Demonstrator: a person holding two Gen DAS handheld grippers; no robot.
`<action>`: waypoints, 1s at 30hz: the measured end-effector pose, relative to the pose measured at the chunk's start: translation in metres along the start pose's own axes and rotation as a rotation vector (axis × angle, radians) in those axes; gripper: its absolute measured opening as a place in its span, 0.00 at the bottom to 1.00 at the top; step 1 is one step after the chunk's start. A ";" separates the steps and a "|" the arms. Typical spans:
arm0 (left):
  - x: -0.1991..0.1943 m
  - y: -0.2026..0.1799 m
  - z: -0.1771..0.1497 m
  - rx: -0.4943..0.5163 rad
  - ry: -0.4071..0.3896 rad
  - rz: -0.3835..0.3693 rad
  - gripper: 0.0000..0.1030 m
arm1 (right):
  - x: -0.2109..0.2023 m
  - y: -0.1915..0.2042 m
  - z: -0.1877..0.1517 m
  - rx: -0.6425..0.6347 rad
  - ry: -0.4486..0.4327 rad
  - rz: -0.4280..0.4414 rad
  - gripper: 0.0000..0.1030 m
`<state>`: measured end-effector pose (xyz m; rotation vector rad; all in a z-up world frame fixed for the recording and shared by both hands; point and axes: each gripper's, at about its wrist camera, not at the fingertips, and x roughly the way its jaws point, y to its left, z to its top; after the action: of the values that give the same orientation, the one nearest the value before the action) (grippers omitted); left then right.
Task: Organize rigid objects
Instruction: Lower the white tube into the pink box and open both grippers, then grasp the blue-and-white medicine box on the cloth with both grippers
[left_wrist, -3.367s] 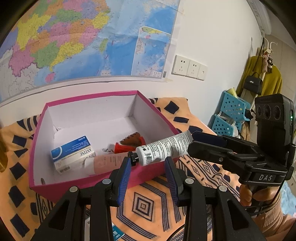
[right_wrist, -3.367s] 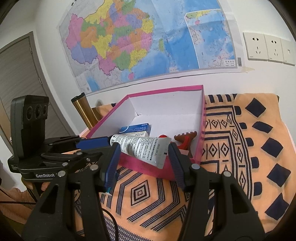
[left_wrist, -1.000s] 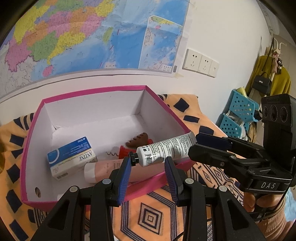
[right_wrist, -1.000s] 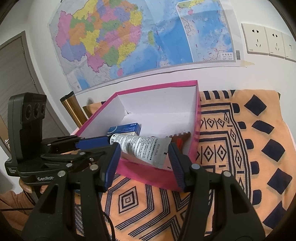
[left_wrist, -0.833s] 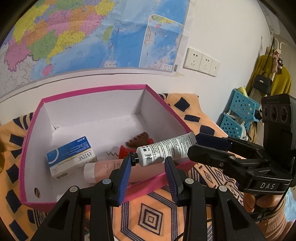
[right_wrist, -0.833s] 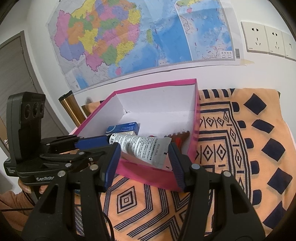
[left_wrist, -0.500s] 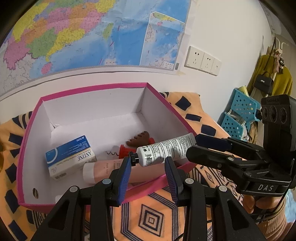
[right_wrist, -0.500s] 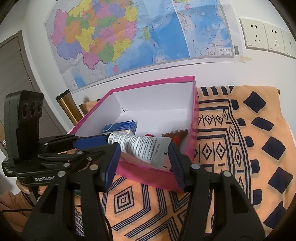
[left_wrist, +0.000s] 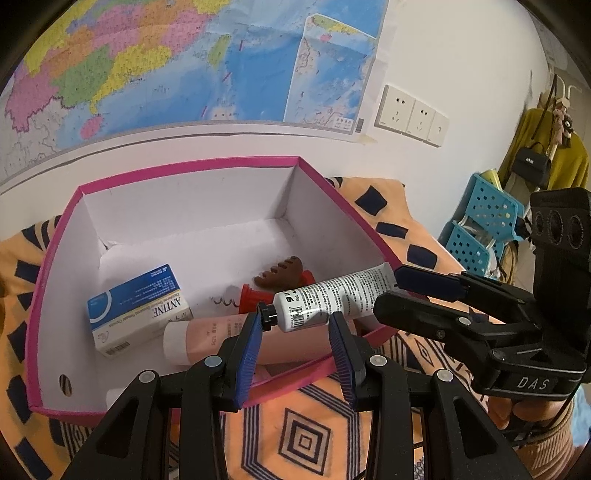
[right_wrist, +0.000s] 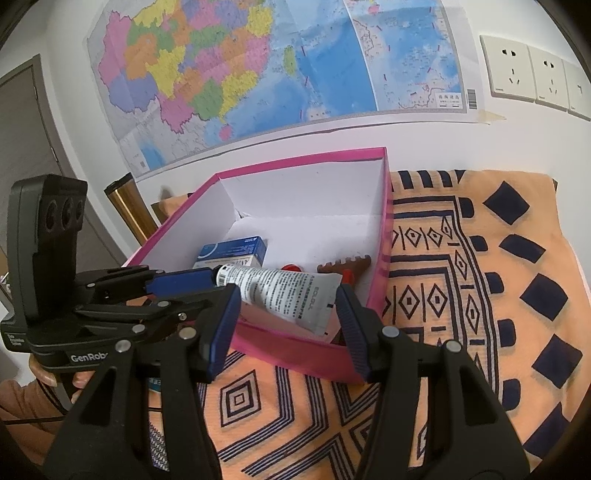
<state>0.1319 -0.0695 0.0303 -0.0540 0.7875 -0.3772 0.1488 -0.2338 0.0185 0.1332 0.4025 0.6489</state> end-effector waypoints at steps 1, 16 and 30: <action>0.001 0.000 0.000 -0.001 0.002 0.002 0.36 | 0.000 0.000 0.000 -0.002 0.002 -0.005 0.55; 0.007 0.003 0.003 -0.014 0.015 0.007 0.36 | 0.005 0.005 -0.001 -0.027 0.012 -0.045 0.55; -0.030 0.013 -0.016 -0.010 -0.100 0.025 0.55 | 0.003 0.012 -0.003 -0.051 -0.012 -0.066 0.55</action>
<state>0.1054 -0.0448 0.0372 -0.0715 0.6908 -0.3442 0.1431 -0.2228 0.0182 0.0747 0.3769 0.5931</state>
